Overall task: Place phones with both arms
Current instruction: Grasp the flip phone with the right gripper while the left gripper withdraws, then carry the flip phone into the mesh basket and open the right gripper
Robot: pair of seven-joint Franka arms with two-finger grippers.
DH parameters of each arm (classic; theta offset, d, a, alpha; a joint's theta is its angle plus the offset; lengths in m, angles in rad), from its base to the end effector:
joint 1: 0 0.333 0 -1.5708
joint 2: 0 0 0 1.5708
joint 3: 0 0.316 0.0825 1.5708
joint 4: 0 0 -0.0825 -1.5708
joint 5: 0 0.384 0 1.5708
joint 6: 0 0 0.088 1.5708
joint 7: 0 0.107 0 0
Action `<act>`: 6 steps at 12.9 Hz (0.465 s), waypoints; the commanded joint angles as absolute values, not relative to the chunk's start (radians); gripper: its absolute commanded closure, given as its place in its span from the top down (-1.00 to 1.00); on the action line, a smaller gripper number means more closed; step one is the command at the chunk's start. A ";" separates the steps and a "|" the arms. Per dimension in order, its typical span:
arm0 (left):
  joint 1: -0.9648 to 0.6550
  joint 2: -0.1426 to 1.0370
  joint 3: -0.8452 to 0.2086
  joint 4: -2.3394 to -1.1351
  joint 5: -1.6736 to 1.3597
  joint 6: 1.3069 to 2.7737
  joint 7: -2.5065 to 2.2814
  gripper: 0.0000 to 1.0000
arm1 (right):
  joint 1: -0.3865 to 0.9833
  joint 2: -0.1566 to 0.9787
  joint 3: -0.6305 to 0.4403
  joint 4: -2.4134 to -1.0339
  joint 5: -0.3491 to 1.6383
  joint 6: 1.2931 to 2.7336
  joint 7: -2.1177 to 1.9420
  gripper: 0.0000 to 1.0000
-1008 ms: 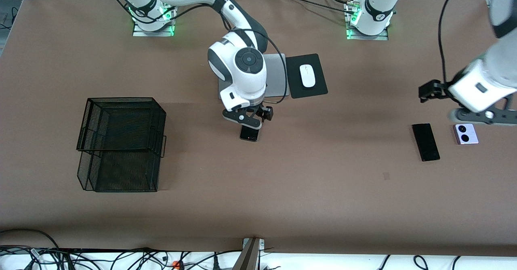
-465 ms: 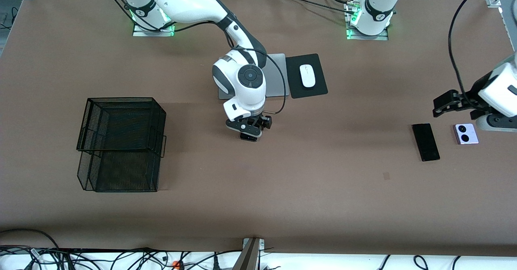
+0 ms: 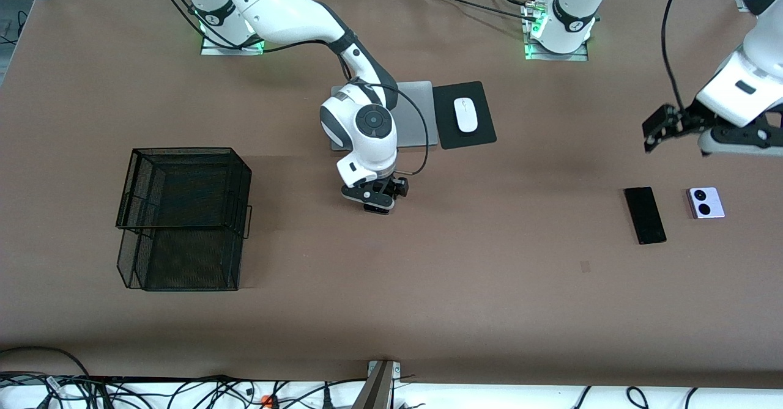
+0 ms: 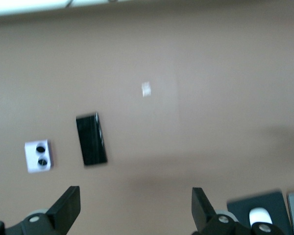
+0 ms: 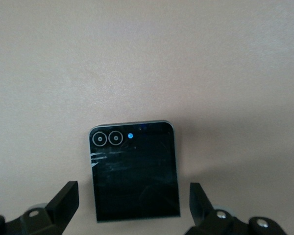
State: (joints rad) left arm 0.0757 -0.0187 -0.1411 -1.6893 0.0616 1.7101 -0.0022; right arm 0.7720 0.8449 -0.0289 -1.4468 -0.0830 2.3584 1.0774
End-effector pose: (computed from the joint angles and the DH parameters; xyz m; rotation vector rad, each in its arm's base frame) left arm 0.5582 -0.0314 0.5910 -3.0766 0.1086 -0.0638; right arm 0.5349 0.4954 0.1889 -3.1069 0.4172 -0.1654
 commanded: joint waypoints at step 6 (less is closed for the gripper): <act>0.078 0.064 -0.138 -1.582 0.080 1.713 0.031 1.00 | 0.773 0.876 -0.028 -1.451 -0.101 2.413 1.019 1.00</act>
State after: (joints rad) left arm 0.0766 0.0292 -0.1361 -1.6199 0.0617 1.6720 0.0090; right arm 0.7725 0.8660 -0.0289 -1.4508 -0.0834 2.3911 1.0311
